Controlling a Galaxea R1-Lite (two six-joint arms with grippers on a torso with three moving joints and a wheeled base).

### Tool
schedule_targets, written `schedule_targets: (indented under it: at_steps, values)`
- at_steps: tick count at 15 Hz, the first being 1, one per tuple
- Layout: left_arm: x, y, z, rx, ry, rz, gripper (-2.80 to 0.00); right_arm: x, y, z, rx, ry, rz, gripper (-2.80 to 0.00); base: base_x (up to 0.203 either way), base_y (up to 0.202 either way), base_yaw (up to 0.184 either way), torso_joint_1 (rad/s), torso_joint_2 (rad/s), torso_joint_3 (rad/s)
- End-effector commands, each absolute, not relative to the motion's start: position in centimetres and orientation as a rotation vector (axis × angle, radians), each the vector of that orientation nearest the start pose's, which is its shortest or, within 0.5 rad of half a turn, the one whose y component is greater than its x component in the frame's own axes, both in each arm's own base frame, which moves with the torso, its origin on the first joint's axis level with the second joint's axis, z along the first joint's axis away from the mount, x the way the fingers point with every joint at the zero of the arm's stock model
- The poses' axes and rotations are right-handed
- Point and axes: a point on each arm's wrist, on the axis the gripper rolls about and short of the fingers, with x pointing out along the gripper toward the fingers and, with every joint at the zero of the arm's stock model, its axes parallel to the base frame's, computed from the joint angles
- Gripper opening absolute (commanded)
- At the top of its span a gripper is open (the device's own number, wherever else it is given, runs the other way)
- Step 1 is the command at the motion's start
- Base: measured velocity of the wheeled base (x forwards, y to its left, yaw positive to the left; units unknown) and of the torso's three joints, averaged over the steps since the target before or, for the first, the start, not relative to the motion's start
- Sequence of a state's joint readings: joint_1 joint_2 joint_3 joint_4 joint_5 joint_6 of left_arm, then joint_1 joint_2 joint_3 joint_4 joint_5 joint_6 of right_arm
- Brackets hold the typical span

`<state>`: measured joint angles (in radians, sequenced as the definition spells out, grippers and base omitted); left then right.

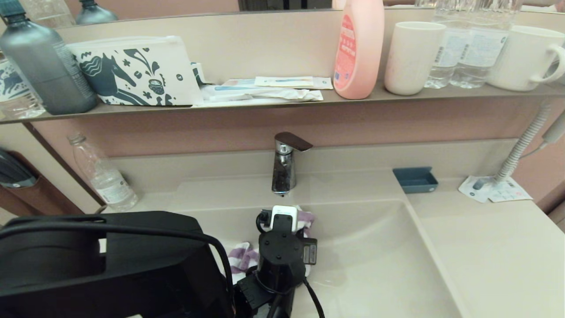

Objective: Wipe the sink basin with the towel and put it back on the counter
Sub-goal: Wipe the sink

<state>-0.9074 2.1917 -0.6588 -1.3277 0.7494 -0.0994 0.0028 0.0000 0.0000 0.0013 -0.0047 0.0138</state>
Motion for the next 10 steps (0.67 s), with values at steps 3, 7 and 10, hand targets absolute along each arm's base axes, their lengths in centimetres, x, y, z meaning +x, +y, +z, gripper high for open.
schedule_targets:
  at_steps: [3,7,10]
  values:
    - [23.5,-24.4,4.9,0.061,0.168,-0.099,-2.8,-2.3,0.0,7.5,0.014,0.002,-0.002,-2.8,0.0,0.0,0.0,0.0,0.0,0.0]
    - [24.4,-19.4,5.5,0.035,0.171,-0.04,-2.8,-2.3,0.0,7.5,0.014,0.002,-0.002,-2.8,0.0,0.0,0.0,0.0,0.0,0.0]
    - [24.3,-15.3,5.4,0.03,0.192,0.003,-2.8,-2.3,0.0,7.5,0.014,0.002,-0.002,-2.8,0.0,0.0,0.0,0.0,0.0,0.0]
